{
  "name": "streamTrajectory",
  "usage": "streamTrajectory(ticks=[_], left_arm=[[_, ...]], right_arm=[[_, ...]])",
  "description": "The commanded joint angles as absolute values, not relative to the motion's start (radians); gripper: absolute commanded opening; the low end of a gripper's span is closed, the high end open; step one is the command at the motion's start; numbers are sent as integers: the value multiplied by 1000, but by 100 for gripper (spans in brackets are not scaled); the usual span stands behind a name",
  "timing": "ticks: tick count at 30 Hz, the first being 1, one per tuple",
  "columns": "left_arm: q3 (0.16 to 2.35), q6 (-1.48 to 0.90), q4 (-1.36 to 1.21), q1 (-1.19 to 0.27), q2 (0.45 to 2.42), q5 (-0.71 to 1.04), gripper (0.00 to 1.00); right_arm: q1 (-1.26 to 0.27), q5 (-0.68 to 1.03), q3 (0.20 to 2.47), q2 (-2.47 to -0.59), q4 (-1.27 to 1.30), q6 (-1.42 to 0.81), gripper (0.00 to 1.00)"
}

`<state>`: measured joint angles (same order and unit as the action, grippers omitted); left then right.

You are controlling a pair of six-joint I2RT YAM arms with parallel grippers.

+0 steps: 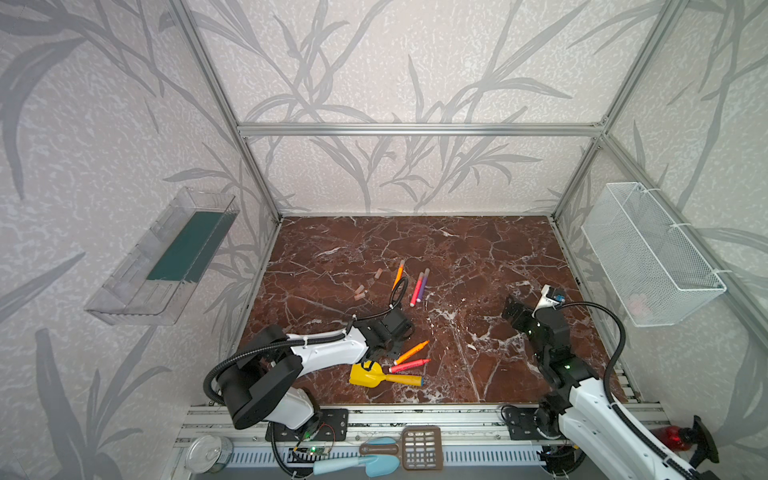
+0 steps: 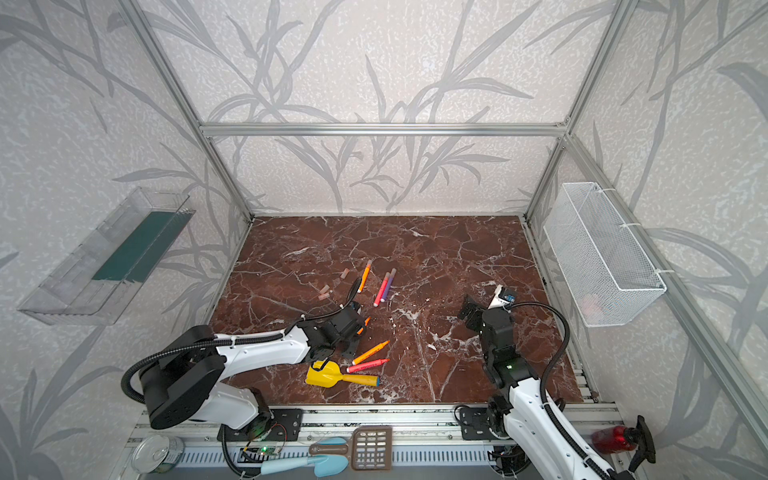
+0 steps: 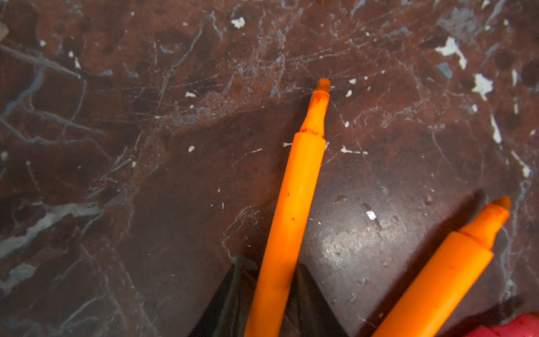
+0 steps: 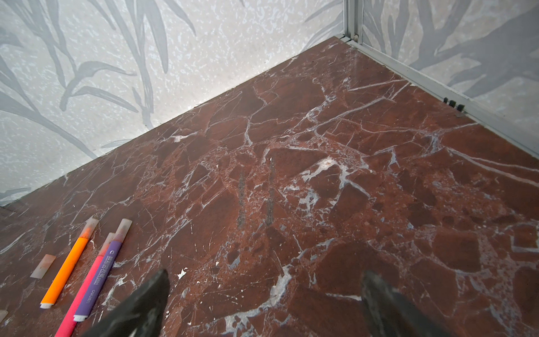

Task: Insert the pens into the pen caps
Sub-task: 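Lower the left gripper and grasp an uncapped orange marker, then lift the orange marker upright with the left gripper while the right gripper approaches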

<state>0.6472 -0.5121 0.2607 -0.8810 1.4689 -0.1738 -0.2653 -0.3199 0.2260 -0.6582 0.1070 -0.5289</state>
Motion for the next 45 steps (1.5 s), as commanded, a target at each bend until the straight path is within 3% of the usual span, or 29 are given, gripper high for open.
streamTrajectory(ticks=[1,8,14,17,22,27,34,45], left_arm=[[647,-534,273,-886,1492,-198,21],[729,-537,298,-885,1511,-256,0],[708,-508,220,-885,1382,-250,0],[675,-493,155,-885,1292,-223,0],[573,-443,-87,-885,1181,-45,0],[557,-454,-148,-885,1164,24,0],[490,-474,-324,-885,1178,119,0],[469,-453,-337,-885,1172,165,0]], right_arm=[[-261,-317,225,-648,105,-520,100],[-261,-318,218,-604,58,-556,100],[-281,-30,237,-535,52,-620,95],[-370,17,255,-514,76,-664,95],[-647,-74,248,-536,201,-602,96],[-788,-70,282,-640,307,-594,96],[-847,-38,291,-867,522,-682,89],[-864,-20,416,-1186,667,-714,82]])
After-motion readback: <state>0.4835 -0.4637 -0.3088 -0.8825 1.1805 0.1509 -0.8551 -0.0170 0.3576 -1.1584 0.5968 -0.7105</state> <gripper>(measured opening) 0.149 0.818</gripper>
